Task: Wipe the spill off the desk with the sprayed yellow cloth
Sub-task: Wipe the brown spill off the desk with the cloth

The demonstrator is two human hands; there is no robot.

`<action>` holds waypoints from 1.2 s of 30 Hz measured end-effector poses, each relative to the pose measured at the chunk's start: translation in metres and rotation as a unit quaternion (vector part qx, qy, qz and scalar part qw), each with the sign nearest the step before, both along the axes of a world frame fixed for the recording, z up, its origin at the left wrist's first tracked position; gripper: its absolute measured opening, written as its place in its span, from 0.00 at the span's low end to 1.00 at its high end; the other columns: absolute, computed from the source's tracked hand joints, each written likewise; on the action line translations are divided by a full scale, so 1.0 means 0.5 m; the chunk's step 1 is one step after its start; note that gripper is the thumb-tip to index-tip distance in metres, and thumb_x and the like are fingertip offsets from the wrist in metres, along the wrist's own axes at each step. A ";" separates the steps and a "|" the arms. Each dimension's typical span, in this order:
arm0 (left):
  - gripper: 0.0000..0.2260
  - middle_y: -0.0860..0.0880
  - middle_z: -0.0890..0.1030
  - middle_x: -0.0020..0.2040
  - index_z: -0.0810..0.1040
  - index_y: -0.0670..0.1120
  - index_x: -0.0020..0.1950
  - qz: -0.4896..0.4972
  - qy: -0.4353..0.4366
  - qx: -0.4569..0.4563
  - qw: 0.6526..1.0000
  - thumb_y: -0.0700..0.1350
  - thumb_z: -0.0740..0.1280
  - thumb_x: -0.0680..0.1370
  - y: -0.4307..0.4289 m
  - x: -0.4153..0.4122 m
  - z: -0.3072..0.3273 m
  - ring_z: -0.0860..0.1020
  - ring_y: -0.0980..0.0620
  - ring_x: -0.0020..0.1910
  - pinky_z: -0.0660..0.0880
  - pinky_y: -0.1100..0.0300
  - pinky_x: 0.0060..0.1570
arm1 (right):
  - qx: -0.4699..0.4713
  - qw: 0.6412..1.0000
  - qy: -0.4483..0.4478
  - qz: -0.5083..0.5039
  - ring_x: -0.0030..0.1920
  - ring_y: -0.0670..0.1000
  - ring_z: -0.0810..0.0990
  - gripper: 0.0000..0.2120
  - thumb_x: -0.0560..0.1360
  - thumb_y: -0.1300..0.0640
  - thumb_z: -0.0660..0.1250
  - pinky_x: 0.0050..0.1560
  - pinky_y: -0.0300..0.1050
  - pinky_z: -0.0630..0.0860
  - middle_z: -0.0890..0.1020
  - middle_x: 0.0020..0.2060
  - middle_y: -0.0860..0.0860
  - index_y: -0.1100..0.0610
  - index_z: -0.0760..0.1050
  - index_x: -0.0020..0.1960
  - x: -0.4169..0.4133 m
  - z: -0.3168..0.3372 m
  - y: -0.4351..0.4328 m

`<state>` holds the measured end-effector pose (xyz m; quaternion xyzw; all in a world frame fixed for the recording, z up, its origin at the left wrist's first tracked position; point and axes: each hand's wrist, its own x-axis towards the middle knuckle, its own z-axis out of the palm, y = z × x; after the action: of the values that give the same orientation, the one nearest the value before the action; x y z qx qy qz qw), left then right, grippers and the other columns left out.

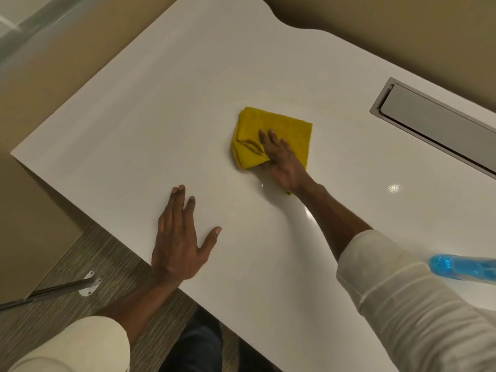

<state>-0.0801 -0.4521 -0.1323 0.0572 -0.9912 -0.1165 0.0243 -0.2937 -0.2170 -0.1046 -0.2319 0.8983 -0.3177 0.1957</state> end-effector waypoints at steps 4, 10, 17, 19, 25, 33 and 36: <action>0.41 0.40 0.55 0.89 0.62 0.39 0.84 0.001 -0.001 0.004 1.000 0.67 0.61 0.82 -0.002 0.000 -0.001 0.53 0.42 0.89 0.65 0.41 0.82 | -0.040 0.999 -0.005 0.034 0.84 0.58 0.51 0.35 0.77 0.54 0.60 0.82 0.55 0.45 0.59 0.82 0.56 0.60 0.57 0.82 0.088 -0.011 0.023; 0.41 0.40 0.54 0.89 0.62 0.38 0.84 0.001 -0.003 0.003 1.000 0.67 0.62 0.83 -0.004 0.000 -0.002 0.52 0.42 0.89 0.63 0.41 0.83 | -0.073 0.997 0.023 -0.014 0.84 0.54 0.54 0.31 0.80 0.58 0.64 0.83 0.60 0.49 0.63 0.81 0.52 0.55 0.61 0.81 0.117 -0.036 0.090; 0.41 0.40 0.54 0.89 0.61 0.39 0.85 0.002 -0.008 0.005 1.000 0.68 0.61 0.83 -0.004 0.000 -0.005 0.52 0.43 0.89 0.63 0.42 0.83 | 0.046 0.997 0.063 -0.011 0.84 0.59 0.47 0.36 0.74 0.37 0.47 0.82 0.61 0.45 0.55 0.84 0.56 0.44 0.62 0.80 0.056 -0.015 -0.013; 0.41 0.40 0.54 0.89 0.62 0.39 0.84 0.001 -0.001 0.006 1.000 0.67 0.62 0.83 -0.005 0.000 -0.005 0.53 0.43 0.89 0.64 0.42 0.82 | 0.057 0.996 0.072 0.016 0.84 0.59 0.47 0.37 0.73 0.36 0.46 0.82 0.61 0.46 0.54 0.84 0.56 0.43 0.64 0.79 0.059 -0.012 -0.047; 0.41 0.40 0.54 0.89 0.62 0.39 0.84 -0.001 0.004 0.007 1.000 0.67 0.62 0.82 -0.005 0.000 -0.001 0.53 0.42 0.89 0.64 0.42 0.82 | 0.055 0.991 0.091 0.079 0.84 0.57 0.45 0.33 0.75 0.43 0.48 0.83 0.61 0.45 0.52 0.84 0.54 0.43 0.64 0.80 0.168 -0.020 -0.043; 0.42 0.41 0.54 0.89 0.62 0.39 0.85 0.000 0.000 0.001 1.000 0.68 0.62 0.82 -0.005 -0.001 -0.007 0.52 0.43 0.89 0.65 0.41 0.82 | 0.053 0.989 0.115 0.071 0.84 0.54 0.42 0.28 0.80 0.48 0.54 0.83 0.58 0.42 0.49 0.85 0.50 0.40 0.60 0.81 0.269 -0.036 0.009; 0.42 0.40 0.54 0.89 0.62 0.39 0.85 0.002 -0.002 0.000 1.000 0.69 0.60 0.82 -0.007 0.002 -0.006 0.52 0.43 0.89 0.65 0.41 0.82 | 0.065 0.988 0.126 0.061 0.85 0.55 0.44 0.32 0.77 0.53 0.60 0.83 0.60 0.46 0.51 0.84 0.51 0.40 0.61 0.80 0.215 -0.046 0.011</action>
<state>-0.0790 -0.4553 -0.1355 0.0590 -0.9912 -0.1164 0.0228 -0.1861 -0.2118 -0.1275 -0.3113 0.9187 -0.2146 0.1143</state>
